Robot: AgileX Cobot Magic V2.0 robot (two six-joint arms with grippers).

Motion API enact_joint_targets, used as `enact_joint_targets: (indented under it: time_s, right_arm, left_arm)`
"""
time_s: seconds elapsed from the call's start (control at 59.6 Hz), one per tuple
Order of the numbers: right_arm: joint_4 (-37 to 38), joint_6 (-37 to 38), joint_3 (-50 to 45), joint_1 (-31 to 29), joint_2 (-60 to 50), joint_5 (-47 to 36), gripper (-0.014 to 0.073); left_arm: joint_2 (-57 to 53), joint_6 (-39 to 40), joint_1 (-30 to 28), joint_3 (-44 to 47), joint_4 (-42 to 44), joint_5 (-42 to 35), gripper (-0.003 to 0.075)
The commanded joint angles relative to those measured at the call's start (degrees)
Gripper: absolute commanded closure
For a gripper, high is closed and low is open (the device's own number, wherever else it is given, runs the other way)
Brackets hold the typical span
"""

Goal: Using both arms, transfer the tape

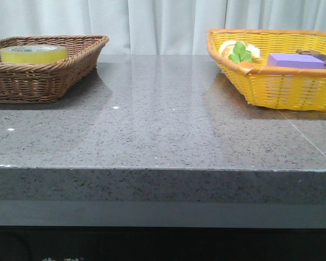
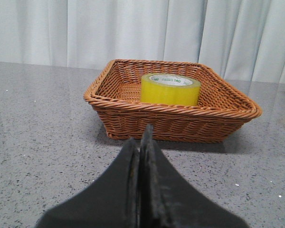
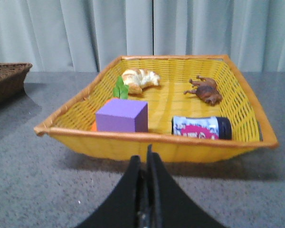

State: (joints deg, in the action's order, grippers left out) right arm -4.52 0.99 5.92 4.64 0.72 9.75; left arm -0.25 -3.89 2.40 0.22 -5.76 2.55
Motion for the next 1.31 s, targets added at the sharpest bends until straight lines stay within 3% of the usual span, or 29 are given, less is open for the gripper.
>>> enact_joint_targets:
  time_s: [0.0, 0.151, 0.654, 1.09, 1.291]
  right_arm:
    - [-0.10, -0.44, -1.94, -0.95, -1.77, -5.84, 0.0661]
    - [-0.10, -0.44, -7.32, -1.91, -2.61, -9.75, 0.0661]
    - [0.03, -0.44, -7.11, -2.08, -2.61, -7.77, 0.0661]
    - [3.94, -0.99, -7.11, -3.79, -2.66, -11.65, 0.0661]
    - [1.69, -0.99, -7.11, -4.10, -2.66, -12.49, 0.0661]
  left_arm:
    - [-1.02, 0.58, 0.49, 0.41, -0.26, -4.78, 0.0741]
    - [-1.02, 0.58, 0.49, 0.41, -0.26, -4.78, 0.0741]
    - [-1.02, 0.58, 0.49, 0.41, -0.26, -4.78, 0.0741]
    - [-1.02, 0.58, 0.49, 0.41, -0.26, -4.78, 0.0741]
    - [-1.02, 0.58, 0.49, 0.41, -0.26, -4.78, 0.0741]
